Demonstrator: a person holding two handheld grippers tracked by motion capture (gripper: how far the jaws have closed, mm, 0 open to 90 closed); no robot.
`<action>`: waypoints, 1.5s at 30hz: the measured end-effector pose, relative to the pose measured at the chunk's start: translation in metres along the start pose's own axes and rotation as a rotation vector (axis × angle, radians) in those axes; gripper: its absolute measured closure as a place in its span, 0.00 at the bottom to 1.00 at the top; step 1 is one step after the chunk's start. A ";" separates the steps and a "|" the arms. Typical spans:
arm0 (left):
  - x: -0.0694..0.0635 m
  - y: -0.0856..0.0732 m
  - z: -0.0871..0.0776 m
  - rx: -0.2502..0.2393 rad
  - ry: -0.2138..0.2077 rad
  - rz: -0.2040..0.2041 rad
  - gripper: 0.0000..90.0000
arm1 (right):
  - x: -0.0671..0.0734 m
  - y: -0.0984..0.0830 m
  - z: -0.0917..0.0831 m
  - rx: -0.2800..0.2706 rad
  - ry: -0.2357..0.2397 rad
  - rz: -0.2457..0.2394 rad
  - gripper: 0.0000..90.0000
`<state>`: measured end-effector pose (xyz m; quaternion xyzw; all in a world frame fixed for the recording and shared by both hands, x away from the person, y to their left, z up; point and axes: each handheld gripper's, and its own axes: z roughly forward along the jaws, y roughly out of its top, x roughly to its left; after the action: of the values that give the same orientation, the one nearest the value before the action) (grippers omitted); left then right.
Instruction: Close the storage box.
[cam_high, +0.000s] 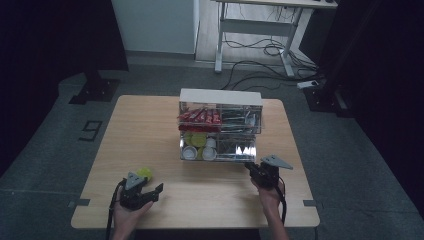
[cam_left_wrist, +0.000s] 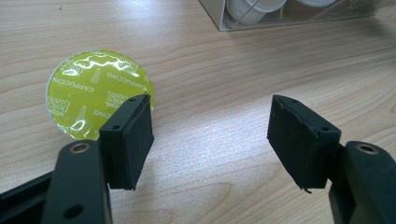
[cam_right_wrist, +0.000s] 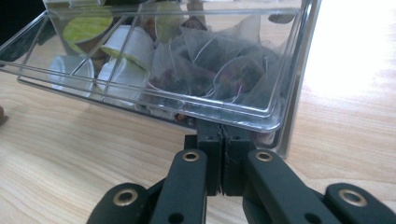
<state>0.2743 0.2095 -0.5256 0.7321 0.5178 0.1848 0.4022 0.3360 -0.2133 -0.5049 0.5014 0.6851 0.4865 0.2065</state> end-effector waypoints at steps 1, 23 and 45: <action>0.000 0.000 0.000 0.001 0.000 0.000 0.35 | 0.000 -0.001 0.000 -0.002 0.004 0.005 0.98; -0.001 0.000 0.000 0.000 -0.001 0.001 0.35 | -0.002 -0.013 -0.002 0.030 0.021 0.005 0.92; -0.004 -0.002 0.000 0.005 0.001 0.004 0.34 | 0.006 -0.027 -0.039 -0.039 0.050 -0.084 0.54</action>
<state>0.2717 0.2061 -0.5269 0.7340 0.5170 0.1849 0.3997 0.2902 -0.2267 -0.5101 0.4558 0.7007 0.5031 0.2193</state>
